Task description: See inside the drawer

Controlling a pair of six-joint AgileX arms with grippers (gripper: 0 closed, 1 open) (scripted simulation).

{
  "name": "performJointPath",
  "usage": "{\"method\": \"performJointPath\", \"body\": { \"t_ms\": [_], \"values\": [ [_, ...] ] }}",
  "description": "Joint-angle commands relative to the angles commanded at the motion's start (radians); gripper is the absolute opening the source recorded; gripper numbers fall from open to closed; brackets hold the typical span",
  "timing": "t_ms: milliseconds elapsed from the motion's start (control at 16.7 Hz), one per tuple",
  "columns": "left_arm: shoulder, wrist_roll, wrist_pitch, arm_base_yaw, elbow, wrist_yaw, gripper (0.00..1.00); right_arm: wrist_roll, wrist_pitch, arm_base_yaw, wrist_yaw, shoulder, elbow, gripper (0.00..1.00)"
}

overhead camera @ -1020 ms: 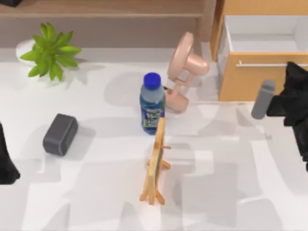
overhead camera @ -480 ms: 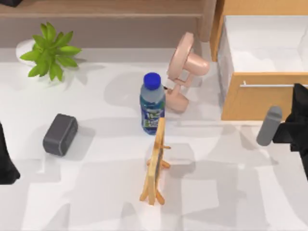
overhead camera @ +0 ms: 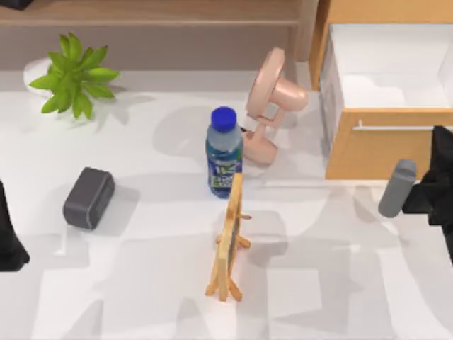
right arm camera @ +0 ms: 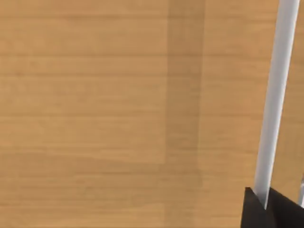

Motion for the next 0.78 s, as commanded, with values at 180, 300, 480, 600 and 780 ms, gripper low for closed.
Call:
{"method": "performJointPath", "body": {
  "t_ms": [180, 300, 480, 600, 780],
  "values": [
    [0.0, 0.0, 0.0, 0.0, 0.0, 0.0, 1.0, 0.0, 0.0, 0.0, 0.0, 0.0, 0.0, 0.45],
    [0.0, 0.0, 0.0, 0.0, 0.0, 0.0, 1.0, 0.0, 0.0, 0.0, 0.0, 0.0, 0.0, 0.6],
    [0.0, 0.0, 0.0, 0.0, 0.0, 0.0, 1.0, 0.0, 0.0, 0.0, 0.0, 0.0, 0.0, 0.83],
    [0.0, 0.0, 0.0, 0.0, 0.0, 0.0, 1.0, 0.0, 0.0, 0.0, 0.0, 0.0, 0.0, 0.98],
    [0.0, 0.0, 0.0, 0.0, 0.0, 0.0, 1.0, 0.0, 0.0, 0.0, 0.0, 0.0, 0.0, 1.0]
  ]
}}
